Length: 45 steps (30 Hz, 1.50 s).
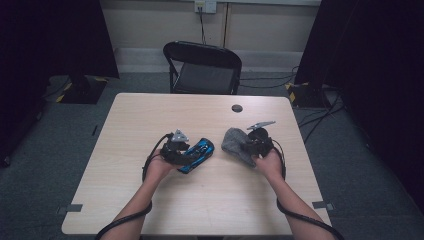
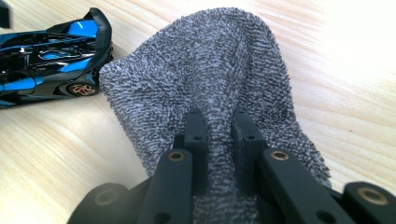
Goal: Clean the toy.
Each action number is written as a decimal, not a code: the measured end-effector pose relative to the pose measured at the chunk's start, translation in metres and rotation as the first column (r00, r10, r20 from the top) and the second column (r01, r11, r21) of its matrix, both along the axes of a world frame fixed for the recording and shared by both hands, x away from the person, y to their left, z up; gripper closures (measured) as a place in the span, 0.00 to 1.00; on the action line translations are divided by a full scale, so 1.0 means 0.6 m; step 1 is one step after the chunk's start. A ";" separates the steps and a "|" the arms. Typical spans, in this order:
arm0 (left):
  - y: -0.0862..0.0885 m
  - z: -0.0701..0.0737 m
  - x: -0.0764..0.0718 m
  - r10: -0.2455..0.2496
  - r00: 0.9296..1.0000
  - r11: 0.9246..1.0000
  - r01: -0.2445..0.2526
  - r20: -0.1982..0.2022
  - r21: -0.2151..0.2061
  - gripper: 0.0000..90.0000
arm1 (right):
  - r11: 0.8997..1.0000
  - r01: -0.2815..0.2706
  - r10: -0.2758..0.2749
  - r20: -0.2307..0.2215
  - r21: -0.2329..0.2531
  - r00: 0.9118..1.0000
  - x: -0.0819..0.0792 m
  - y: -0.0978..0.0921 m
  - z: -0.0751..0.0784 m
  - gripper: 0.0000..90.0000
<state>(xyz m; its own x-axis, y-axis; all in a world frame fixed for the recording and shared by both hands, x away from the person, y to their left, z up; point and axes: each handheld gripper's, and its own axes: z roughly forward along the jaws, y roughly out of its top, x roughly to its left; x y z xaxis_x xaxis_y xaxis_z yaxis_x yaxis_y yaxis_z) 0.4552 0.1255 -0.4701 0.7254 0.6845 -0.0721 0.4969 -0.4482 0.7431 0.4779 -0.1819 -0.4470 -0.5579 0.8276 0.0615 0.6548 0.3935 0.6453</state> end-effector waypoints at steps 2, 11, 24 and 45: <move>-0.007 -0.002 0.002 0.001 1.000 1.000 -0.001 -0.012 0.006 0.50 | 1.000 0.002 -0.002 0.002 0.005 1.000 -0.002 -0.002 0.001 0.89; -0.014 -0.001 0.004 -0.016 1.000 0.999 0.016 -0.005 0.050 0.55 | 1.000 0.014 -0.014 -0.003 0.019 1.000 -0.009 -0.008 -0.001 0.88; -0.011 -0.009 -0.001 -0.012 1.000 0.999 0.012 0.008 0.035 0.56 | 1.000 0.002 -0.002 -0.010 0.004 1.000 -0.018 0.006 -0.008 0.89; -0.008 -0.010 -0.007 -0.005 1.000 0.999 0.004 0.016 0.032 0.56 | 0.999 -0.020 0.019 -0.015 -0.049 1.000 -0.034 0.051 -0.031 0.88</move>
